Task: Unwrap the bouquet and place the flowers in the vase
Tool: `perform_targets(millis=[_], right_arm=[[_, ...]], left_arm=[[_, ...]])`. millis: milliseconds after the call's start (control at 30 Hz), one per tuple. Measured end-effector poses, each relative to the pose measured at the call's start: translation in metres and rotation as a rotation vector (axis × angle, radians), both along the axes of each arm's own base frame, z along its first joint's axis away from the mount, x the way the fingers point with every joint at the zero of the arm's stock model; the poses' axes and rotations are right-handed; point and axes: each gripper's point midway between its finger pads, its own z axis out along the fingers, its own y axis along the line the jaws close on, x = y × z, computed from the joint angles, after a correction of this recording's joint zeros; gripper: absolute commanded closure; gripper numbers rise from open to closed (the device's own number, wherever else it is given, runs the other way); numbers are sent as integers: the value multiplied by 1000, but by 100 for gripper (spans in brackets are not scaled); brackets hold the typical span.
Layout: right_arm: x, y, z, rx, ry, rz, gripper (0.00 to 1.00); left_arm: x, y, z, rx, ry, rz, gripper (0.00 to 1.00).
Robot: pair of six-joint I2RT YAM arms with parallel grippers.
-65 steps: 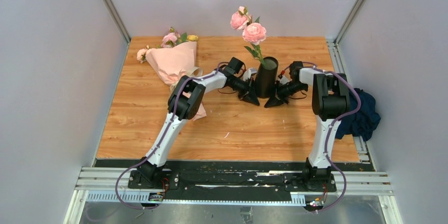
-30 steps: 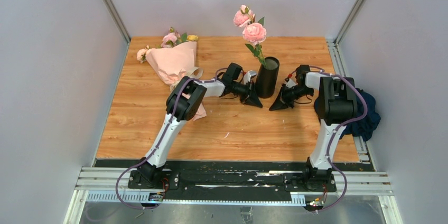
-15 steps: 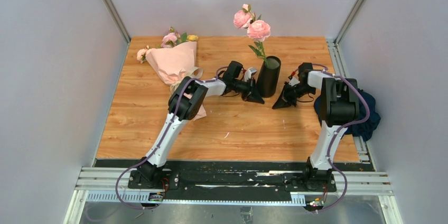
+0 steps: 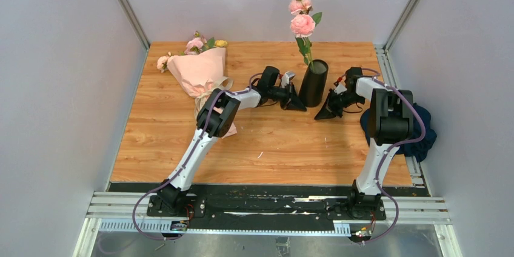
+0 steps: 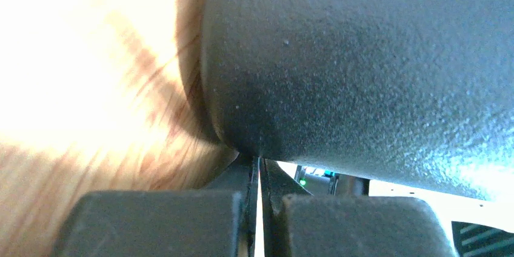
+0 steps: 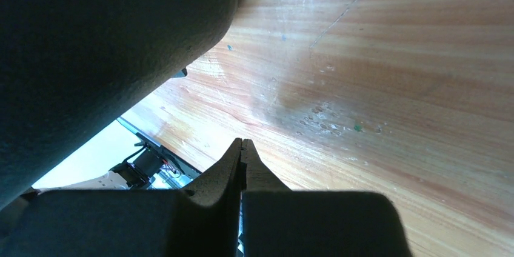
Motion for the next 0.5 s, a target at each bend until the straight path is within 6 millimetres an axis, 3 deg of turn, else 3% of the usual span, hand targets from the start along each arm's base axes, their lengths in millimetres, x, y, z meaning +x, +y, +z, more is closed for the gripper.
perform_targets(millis=[500], right_arm=[[2, -18, 8, -8, 25, -45, 100]], left_arm=[[28, -13, 10, -84, 2, 110, 100]])
